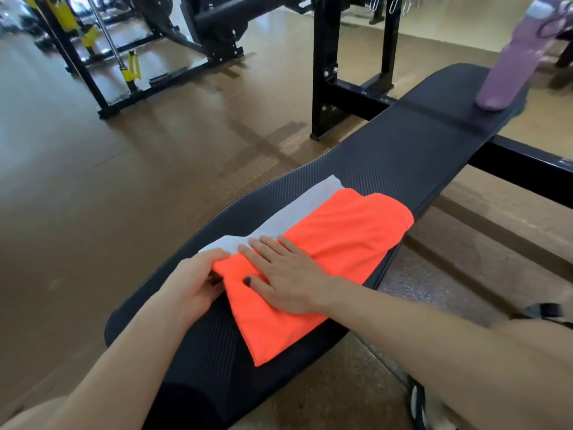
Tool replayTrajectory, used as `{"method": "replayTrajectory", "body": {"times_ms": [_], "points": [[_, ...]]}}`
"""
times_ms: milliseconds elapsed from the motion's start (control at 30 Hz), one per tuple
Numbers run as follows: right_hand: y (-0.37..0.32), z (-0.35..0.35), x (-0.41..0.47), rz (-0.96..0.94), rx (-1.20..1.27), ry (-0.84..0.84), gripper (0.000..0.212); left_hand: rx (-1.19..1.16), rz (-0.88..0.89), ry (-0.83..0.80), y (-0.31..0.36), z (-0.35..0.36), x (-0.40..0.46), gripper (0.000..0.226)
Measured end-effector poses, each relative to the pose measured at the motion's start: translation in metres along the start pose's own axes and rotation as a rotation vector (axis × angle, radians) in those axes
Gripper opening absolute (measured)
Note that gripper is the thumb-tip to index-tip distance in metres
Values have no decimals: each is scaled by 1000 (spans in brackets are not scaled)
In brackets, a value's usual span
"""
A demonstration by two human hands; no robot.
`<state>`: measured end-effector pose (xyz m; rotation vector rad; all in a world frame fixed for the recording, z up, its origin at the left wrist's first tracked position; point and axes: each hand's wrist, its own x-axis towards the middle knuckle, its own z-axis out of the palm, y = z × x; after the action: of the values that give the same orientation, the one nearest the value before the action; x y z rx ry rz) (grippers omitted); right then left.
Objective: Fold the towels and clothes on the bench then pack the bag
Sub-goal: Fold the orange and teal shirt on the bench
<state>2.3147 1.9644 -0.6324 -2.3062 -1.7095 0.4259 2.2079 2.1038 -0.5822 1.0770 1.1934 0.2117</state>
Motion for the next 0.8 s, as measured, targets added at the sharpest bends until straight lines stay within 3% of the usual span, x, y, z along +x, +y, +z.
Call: {"method": "replayTrajectory", "body": {"times_ms": [100, 200, 300, 367, 467, 533, 667, 800], "points": [[-9, 0, -18, -5, 24, 85, 78, -11, -22, 49, -4, -6, -16, 13], [-18, -12, -38, 6, 97, 171, 72, 6, 67, 97, 2, -2, -38, 15], [-29, -28, -62, -62, 326, 209, 66, 53, 160, 80, 15, 11, -55, 20], [-31, -39, -75, -10, 547, 202, 70, 85, 174, 51, 25, 27, -65, 19], [-30, -49, -82, 45, 851, 252, 76, 82, 138, -35, 39, 56, -77, 35], [-32, -46, -80, 118, 1010, 353, 82, 118, 137, -85, 45, 75, -79, 24], [-36, -41, -84, 460, 949, 418, 115, 134, 148, -126, 50, 109, -79, 43], [-25, -40, -83, 633, 992, 492, 86, 140, 171, -118, 52, 137, -90, 38]]}}
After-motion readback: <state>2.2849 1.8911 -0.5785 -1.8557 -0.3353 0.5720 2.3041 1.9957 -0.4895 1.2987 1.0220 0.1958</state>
